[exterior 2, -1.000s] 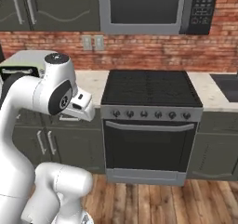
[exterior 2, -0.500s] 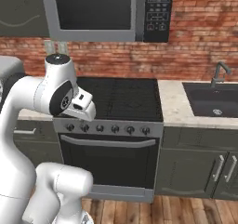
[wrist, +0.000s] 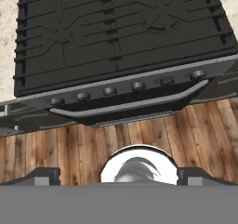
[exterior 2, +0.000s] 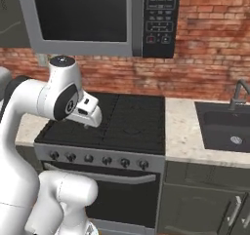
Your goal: Navigate to the stove.
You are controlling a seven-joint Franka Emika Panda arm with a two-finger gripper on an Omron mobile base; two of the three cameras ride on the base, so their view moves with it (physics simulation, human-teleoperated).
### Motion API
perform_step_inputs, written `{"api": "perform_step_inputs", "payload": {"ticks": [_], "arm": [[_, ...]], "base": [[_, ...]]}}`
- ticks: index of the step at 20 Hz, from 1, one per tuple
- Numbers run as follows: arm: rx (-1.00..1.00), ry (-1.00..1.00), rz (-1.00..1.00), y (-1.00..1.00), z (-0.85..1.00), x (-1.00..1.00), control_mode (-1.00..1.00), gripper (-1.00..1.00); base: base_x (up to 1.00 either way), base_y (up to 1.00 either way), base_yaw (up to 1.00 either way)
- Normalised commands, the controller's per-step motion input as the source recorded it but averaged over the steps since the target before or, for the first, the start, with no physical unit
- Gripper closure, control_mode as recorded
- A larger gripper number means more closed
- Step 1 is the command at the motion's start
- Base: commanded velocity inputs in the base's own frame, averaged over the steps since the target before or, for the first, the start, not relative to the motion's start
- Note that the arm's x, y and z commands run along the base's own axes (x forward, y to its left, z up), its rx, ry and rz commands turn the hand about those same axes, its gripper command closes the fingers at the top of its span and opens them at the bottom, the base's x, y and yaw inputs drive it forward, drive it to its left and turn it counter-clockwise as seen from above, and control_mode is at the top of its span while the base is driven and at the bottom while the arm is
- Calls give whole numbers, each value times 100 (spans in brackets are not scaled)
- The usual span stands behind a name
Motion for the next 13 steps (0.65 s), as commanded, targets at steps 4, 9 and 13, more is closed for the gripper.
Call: {"api": "perform_step_inputs", "payload": {"ticks": [4,9,13], "arm": [[0,0,0,0,0,0,100,-100],[0,0,0,0,0,0,100,-100],[0,0,0,0,0,0,100,-100]], "base": [[43,8,14],[90,-11,19],[62,-49,9]]}}
